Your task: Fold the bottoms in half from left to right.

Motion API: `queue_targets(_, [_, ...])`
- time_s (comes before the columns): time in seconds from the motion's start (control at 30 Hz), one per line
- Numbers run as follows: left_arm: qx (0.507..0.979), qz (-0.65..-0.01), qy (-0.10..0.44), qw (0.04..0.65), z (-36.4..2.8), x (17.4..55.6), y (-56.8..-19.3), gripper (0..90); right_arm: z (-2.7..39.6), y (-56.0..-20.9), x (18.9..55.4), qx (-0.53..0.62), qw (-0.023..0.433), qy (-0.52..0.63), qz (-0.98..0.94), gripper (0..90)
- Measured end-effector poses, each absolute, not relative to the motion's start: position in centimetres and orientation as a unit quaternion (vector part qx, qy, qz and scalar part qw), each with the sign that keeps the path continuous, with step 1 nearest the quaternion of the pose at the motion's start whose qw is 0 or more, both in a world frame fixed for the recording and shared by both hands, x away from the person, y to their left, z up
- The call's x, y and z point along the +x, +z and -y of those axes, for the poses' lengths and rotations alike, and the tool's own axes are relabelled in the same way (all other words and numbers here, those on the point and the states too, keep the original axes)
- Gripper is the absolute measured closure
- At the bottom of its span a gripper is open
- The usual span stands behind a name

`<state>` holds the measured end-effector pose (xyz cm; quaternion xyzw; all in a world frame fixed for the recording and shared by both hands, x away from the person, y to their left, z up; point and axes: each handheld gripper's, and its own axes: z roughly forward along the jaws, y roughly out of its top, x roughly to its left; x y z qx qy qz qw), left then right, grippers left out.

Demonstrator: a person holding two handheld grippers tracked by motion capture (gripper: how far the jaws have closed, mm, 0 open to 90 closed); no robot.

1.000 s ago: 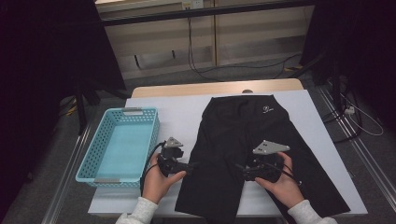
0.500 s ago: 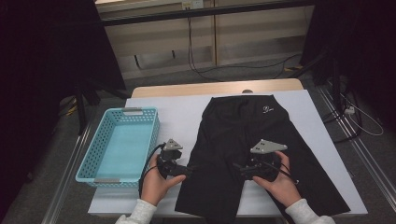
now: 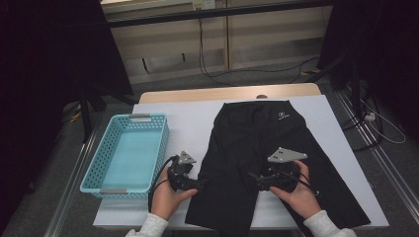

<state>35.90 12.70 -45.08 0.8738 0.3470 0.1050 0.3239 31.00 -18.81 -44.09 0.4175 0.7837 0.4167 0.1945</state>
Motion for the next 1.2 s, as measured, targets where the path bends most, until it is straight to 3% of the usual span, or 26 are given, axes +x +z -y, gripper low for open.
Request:
queue_targets(0.37, [0.872,-0.355,0.092,0.324,-12.6,35.0,-44.6,41.1,18.6,-44.2,30.9,0.413,0.191,0.414,-0.788,11.4])
queue_targets(0.83, [0.865,-0.371,0.037,0.335,-13.0,33.9,-44.3,70.9,17.9,-44.3,31.0,0.401,0.18,0.413,-0.798,12.4])
queue_targets(1.0, [0.861,-0.381,0.003,0.338,-13.1,33.8,-44.4,86.8,17.5,-44.3,31.3,0.399,0.182,0.415,-0.797,12.4])
queue_targets(1.2, [0.85,-0.387,-0.024,0.356,-12.7,33.6,-44.0,88.6,17.4,-44.2,31.7,0.401,0.184,0.415,-0.796,12.4])
